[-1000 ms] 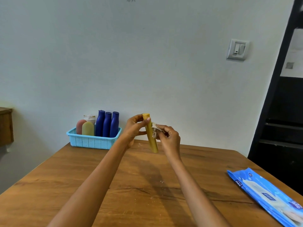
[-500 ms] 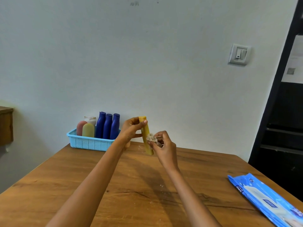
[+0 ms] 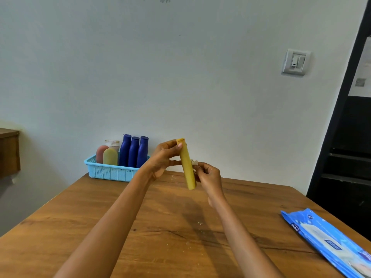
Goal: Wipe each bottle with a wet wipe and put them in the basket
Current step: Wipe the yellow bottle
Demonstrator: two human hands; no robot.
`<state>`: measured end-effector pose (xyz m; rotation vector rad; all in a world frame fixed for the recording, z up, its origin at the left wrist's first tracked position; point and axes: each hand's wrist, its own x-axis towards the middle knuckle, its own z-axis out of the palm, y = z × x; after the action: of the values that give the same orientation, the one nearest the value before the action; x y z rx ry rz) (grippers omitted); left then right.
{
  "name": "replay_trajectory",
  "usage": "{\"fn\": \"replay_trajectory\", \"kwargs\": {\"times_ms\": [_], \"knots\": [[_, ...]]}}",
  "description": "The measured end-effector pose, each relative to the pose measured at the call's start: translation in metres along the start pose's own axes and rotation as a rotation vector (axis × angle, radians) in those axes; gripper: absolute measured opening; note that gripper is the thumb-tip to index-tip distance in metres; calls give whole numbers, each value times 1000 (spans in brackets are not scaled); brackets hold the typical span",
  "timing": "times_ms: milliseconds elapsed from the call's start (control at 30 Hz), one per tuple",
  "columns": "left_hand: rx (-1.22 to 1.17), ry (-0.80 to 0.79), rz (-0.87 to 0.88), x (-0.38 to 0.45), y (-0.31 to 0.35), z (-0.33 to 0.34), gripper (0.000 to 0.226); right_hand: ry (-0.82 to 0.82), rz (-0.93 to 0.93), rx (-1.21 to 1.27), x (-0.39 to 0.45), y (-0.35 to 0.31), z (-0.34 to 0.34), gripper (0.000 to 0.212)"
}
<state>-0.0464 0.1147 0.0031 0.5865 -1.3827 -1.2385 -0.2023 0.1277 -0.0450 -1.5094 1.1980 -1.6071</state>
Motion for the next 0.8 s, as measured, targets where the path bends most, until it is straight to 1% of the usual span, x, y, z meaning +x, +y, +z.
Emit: {"fn": "replay_trajectory", "kwargs": {"times_ms": [100, 200, 267, 333, 400, 500, 567, 633, 700, 800], "knots": [[86, -134, -62, -2, -4, 4, 42, 44, -17, -5, 2, -2, 1, 13], [119, -144, -60, -1, -2, 11, 49, 128, -49, 12, 1, -8, 5, 18], [131, -123, -64, -1, -2, 12, 49, 161, -109, 41, -2, -15, 5, 22], [191, -77, -69, 1, -7, 12, 41, 161, -207, 44, -4, -23, 5, 25], [226, 8, -55, 3, -10, 12, 39, 115, -281, -14, -4, -29, 7, 31], [191, 170, -38, 6, -8, 18, 46, 41, -346, -154, -4, -27, 11, 48], [200, 232, -58, 9, -8, 22, 52, 58, -387, -230, -3, -22, 10, 52], [263, 232, -80, 10, -9, 25, 56, 106, -376, -256, -3, -18, 7, 49], [283, 210, -103, 11, -7, 24, 54, 138, -321, -219, -1, -17, 2, 46], [174, 171, -122, 11, -5, 19, 37, 108, -217, -8, 2, -17, -6, 36]]}}
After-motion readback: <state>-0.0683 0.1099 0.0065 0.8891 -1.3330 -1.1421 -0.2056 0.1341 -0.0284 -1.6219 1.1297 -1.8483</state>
